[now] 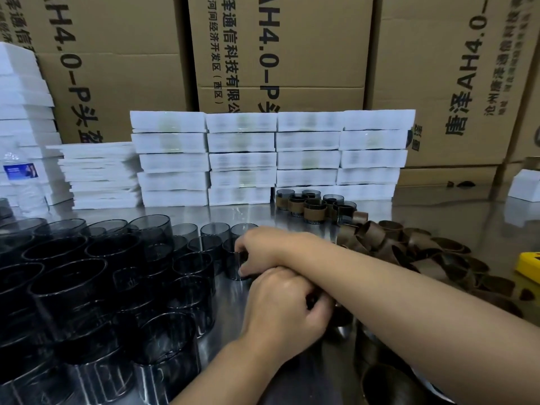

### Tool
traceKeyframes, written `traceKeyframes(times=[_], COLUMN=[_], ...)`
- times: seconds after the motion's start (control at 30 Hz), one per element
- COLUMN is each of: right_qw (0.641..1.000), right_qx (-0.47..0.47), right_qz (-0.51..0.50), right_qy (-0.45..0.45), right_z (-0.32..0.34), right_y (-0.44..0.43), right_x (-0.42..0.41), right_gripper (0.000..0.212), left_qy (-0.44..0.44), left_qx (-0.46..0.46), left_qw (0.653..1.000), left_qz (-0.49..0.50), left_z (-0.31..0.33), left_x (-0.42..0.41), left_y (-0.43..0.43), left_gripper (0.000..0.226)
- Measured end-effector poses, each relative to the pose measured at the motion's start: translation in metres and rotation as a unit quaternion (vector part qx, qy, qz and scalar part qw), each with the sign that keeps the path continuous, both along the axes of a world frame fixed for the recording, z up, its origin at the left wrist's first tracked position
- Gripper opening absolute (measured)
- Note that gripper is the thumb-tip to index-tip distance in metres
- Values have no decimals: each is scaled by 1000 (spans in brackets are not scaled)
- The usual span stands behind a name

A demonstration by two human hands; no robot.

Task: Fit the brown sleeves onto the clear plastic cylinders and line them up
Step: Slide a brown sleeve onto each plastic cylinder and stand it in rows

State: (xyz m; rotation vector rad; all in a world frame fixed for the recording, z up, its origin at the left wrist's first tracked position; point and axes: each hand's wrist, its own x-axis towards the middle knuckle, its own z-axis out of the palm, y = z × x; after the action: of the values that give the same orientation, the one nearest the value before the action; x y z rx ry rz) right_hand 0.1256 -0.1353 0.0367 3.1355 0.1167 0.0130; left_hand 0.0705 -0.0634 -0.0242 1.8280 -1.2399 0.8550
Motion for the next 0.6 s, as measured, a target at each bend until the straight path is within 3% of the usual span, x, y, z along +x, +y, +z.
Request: traceKeyframes(times=[0.13, 0.27, 0.4, 0.6], right_qw=[999, 995, 970, 912], right_qx=[-13, 38, 130, 258], right_qz=[4, -6, -33, -103], right_qy=[-33, -92, -204, -302], right_z=[2, -1, 2, 12], right_y=[-2, -10, -30, -72], right_x=[0, -8, -28, -64], right_gripper=[20, 23, 21, 9], left_qy=[-38, -45, 27, 137], left_qx=[-25, 1, 16, -114], left_qw=[999, 999, 994, 980], left_qz=[18, -27, -108, -84], left_z=[-3, -6, -2, 0], left_x=[3, 1, 0, 4], left_y=[-1, -2, -2, -5], left_gripper=[33, 32, 30, 33])
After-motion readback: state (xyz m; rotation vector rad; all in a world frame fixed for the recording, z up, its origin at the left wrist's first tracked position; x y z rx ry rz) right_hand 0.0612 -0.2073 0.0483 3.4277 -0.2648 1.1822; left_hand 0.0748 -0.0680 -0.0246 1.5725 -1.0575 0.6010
